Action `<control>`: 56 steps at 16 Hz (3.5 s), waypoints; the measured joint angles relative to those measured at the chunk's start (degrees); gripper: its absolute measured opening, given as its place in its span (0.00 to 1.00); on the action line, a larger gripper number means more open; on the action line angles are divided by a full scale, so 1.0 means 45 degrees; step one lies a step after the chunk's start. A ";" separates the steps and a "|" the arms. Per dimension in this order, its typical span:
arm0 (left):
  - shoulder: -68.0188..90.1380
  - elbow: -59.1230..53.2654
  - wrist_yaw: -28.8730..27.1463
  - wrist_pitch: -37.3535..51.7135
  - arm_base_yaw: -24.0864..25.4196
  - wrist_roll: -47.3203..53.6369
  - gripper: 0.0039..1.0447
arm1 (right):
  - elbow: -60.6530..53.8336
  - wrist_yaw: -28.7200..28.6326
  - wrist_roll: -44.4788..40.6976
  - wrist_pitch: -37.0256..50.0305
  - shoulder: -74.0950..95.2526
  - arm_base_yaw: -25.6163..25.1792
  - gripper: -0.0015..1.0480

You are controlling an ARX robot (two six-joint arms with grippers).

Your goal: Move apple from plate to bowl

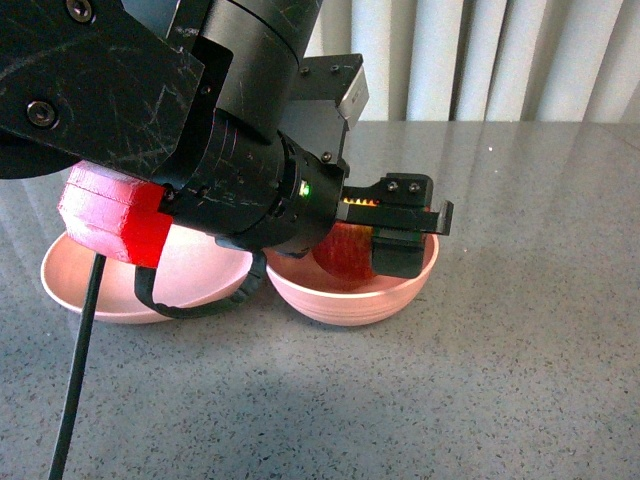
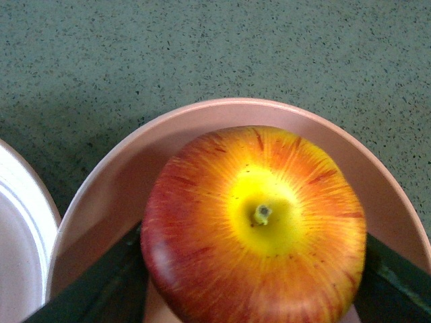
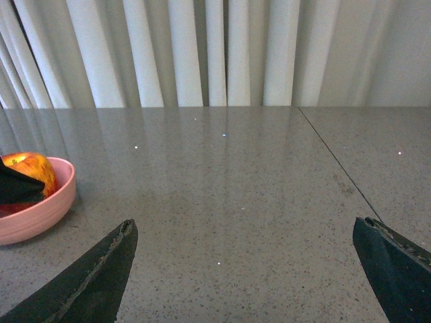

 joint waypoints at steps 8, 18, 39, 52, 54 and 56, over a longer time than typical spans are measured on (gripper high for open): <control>0.0000 0.0087 0.0185 0.0136 0.0049 -0.0010 0.93 | 0.0000 -0.0005 0.0000 0.0000 0.0000 0.0000 0.94; -0.5071 -0.1365 -0.1224 0.2370 0.1865 0.0170 0.94 | 0.0000 -0.0005 0.0000 0.0000 0.0000 0.0000 0.94; -1.7447 -1.3245 0.0325 0.4119 0.6887 0.1749 0.01 | 0.0000 0.0000 0.0000 0.0000 0.0000 0.0000 0.94; -2.1031 -1.3580 0.0325 0.1107 0.6887 0.1758 0.01 | 0.0000 0.0000 0.0000 0.0000 0.0000 0.0000 0.94; -2.1464 -1.3576 0.0325 0.0510 0.6887 0.1763 0.01 | 0.0000 0.0000 0.0000 -0.0005 0.0000 0.0000 0.94; -2.3338 -1.3542 0.0325 -0.1093 0.6887 0.1783 0.01 | 0.0000 0.0000 0.0000 -0.0005 0.0000 0.0000 0.94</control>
